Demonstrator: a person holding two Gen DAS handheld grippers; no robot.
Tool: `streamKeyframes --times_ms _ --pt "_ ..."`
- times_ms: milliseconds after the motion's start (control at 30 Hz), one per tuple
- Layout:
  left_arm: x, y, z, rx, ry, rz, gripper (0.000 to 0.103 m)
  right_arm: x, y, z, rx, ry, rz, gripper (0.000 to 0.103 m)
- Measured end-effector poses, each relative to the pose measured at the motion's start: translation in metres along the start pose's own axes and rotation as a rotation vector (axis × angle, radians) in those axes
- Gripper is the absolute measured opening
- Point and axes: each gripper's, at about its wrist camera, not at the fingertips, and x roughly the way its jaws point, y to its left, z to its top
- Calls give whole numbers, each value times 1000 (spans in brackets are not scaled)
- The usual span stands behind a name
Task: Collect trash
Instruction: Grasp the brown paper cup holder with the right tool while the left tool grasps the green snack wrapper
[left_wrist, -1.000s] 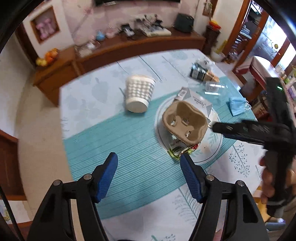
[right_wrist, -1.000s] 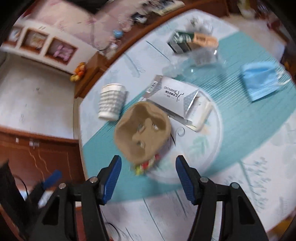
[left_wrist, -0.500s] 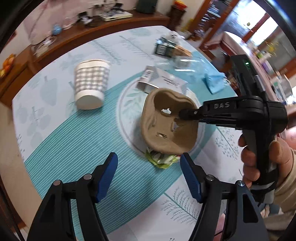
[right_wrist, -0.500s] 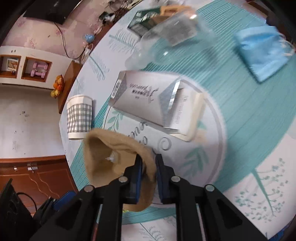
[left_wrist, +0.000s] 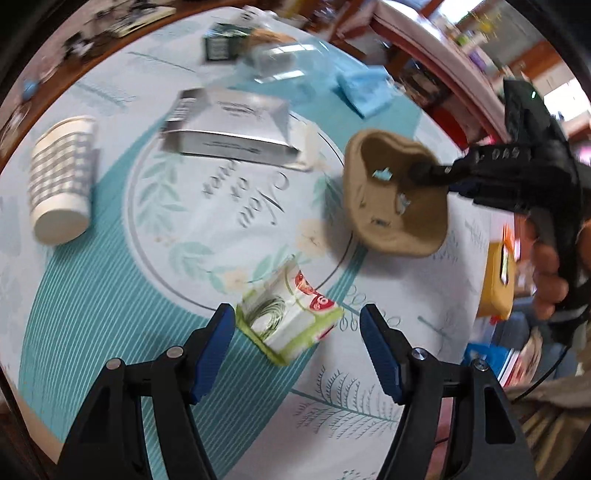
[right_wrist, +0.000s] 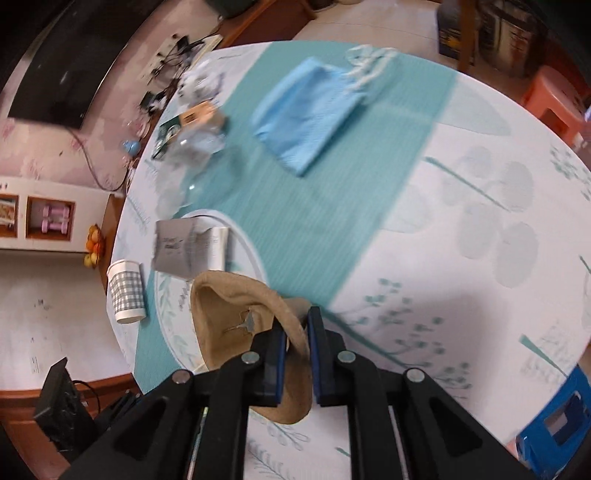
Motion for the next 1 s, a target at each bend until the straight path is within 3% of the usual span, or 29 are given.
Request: streamKeyframes --times_ms 300,600,633,700,867,1000 --pt "22 -30 -1 236 124 61 68 -6 -30 -13 72 2 23 11" --pt "36 -32 11 228 163 112 68 -6 -40 -15 92 9 41 11" --pt "40 -32 13 223 165 127 65 -6 -41 -15 89 10 41 11" --pt "45 -29 16 203 180 154 44 -6 -41 -16 84 11 42 11" --pt "35 -17 20 131 149 148 35 -8 -46 -18 85 20 45 11" --pt "24 -14 17 58 112 160 20 -13 -46 -21 56 30 45 11"
